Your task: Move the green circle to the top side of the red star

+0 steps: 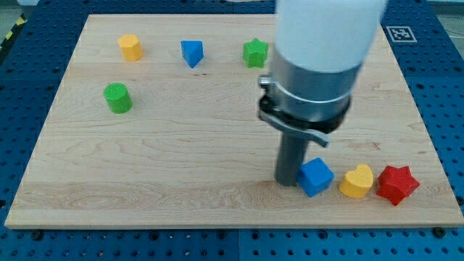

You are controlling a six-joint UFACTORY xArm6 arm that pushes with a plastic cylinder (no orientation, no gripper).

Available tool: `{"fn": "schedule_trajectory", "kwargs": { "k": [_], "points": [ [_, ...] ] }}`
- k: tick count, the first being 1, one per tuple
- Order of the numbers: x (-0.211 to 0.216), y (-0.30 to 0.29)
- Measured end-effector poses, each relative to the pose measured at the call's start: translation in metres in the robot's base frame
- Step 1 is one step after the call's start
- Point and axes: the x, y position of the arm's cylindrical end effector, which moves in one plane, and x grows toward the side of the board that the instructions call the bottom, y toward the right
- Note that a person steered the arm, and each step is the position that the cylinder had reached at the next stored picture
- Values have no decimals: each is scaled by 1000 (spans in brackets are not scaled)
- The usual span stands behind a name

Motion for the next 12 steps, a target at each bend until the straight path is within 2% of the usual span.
{"fn": "schedule_trajectory", "kwargs": {
  "k": [1,2,3,4,5,6,7,8,10,11,12],
  "points": [
    [0,15],
    [-3,4],
    [-5,-71],
    [-16,-177],
    [-62,-285],
    [-116,-361],
    [-145,-351],
    [-145,-288],
    [-138,-118],
    [-112,-41],
    [-106,-36]
  ]
}}
